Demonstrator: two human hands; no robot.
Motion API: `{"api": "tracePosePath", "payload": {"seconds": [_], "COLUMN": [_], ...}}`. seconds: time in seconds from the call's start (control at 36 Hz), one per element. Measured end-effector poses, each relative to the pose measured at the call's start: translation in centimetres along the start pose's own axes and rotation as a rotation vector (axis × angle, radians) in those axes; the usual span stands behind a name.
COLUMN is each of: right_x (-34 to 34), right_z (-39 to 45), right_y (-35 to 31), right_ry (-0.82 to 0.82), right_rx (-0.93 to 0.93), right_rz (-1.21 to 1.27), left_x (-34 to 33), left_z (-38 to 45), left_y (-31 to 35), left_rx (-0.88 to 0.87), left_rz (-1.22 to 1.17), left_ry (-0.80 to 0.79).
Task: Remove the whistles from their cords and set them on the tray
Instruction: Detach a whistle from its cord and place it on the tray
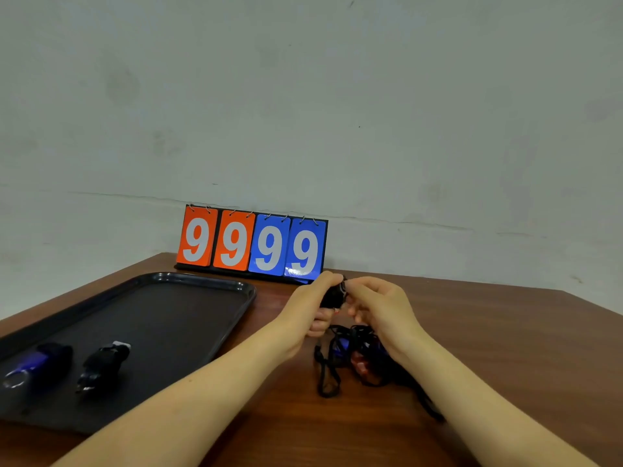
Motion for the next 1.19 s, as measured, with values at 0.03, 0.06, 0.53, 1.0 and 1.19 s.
{"api": "tracePosePath", "payload": {"seconds": [0.03, 0.06, 0.53, 1.0, 1.19], "right_x": [0.0, 0.1, -1.8, -0.9, -1.4], "right_z": [-0.1, -0.2, -0.7, -0.1, -0.3], "right_y": [-0.2, -0.5, 2.0, 2.6, 2.7], "right_ry": [0.005, 0.012, -0.135, -0.097, -0.145], "right_rx": [0.032, 0.066, -0.256, -0.265, -0.206], "right_rz": [-0.072, -0.138, 0.140, 0.156, 0.032], "left_x": [-0.1, -0.2, 0.3, 0.3, 0.7], "left_z": [0.0, 0.0, 0.4, 0.6, 1.0], "left_y": [0.0, -0.1, -0.4, -0.5, -1.1], "left_rx": [-0.006, -0.011, 0.049, 0.002, 0.082], "left_rz": [-0.001, 0.001, -0.109, 0.090, -0.133], "left_ry": [-0.013, -0.029, -0.027, 0.002, 0.053]}}
Point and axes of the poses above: each hand's wrist, its own z-axis towards the middle knuckle, its own x-axis out of the back of the hand, y = z × x, the point moved 10 cm from there along z, towards the middle knuckle, and after that the axes turned 11 degrees about y, right-handed, at the moved point
